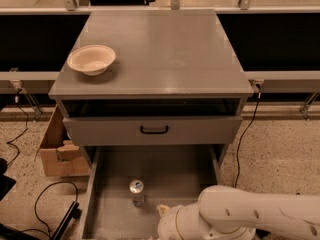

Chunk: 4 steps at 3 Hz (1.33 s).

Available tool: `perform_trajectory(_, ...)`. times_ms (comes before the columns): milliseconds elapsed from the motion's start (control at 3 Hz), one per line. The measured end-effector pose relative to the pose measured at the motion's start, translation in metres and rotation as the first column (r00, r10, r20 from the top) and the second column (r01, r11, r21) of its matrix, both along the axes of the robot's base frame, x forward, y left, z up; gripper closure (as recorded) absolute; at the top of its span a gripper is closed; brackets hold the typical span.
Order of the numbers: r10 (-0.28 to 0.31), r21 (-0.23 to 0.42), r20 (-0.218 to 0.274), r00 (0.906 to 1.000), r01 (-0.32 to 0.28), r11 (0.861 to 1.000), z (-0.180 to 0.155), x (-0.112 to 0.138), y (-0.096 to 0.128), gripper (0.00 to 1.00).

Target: Place redbull can into middle drawer

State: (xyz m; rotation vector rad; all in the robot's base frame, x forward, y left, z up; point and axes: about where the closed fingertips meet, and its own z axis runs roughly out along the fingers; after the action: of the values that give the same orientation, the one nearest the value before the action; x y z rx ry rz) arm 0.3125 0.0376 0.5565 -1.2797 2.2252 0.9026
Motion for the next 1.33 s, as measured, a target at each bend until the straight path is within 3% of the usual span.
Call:
perform_trajectory(333, 0.025, -0.127, 0.088, 0.9958, -0.014, 0.992, 0.034, 0.027, -0.026, 0.00)
perform_trajectory(667, 0.039, -0.230, 0.176, 0.9836, 0.002, 0.973, 0.092, 0.060, -0.062, 0.00)
perform_trajectory(1000, -0.001, -0.314, 0.240, 0.9709, 0.079, 0.946, 0.148, 0.094, -0.118, 0.00)
perform_trajectory(1333, -0.020, -0.396, 0.272, 0.9622, 0.131, 0.909, 0.171, 0.110, -0.154, 0.00)
